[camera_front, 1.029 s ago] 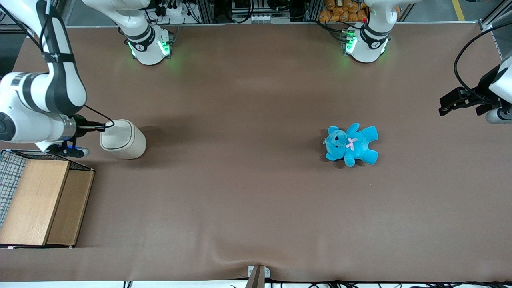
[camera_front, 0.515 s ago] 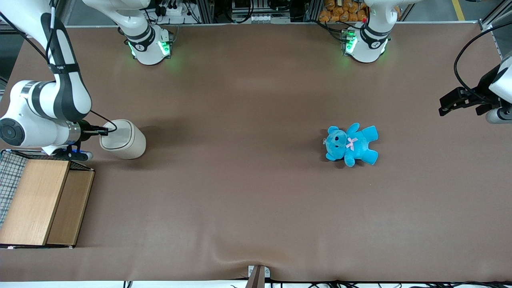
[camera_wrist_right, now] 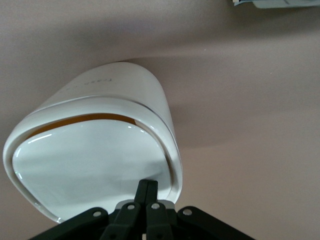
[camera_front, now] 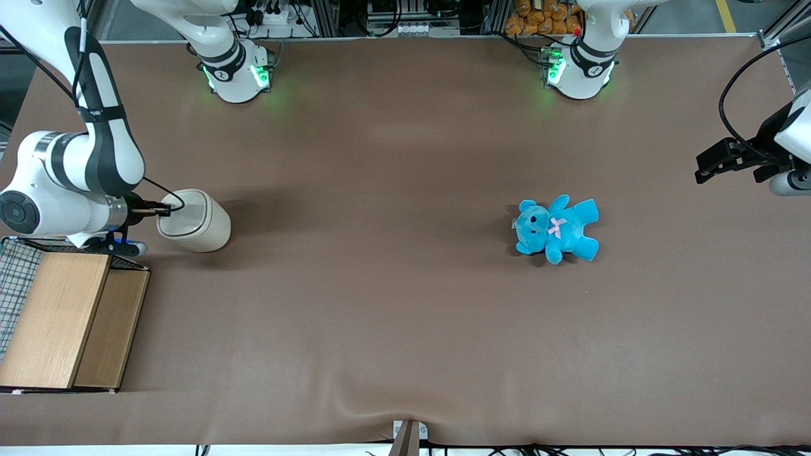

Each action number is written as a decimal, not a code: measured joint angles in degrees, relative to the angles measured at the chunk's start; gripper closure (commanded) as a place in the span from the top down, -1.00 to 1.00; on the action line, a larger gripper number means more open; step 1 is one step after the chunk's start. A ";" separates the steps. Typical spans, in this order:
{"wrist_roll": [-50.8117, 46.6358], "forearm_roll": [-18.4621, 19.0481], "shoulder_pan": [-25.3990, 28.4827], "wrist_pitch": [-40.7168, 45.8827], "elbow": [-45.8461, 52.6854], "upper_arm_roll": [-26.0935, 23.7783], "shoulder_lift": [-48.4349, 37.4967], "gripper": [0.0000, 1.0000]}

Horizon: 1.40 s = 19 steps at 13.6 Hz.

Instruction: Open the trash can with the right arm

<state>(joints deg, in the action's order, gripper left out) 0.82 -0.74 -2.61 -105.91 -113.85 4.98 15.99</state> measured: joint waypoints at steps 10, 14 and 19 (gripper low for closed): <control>0.35 0.03 0.30 16.51 17.51 -0.54 -7.89 -1.00; 0.36 0.00 0.36 19.35 24.38 -0.87 -10.08 -0.97; 0.36 -0.07 0.38 22.89 26.39 -1.64 -15.13 -0.77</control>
<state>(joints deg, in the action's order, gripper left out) 1.18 -0.81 -2.22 -83.01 -87.46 3.34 0.86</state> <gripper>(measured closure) 0.974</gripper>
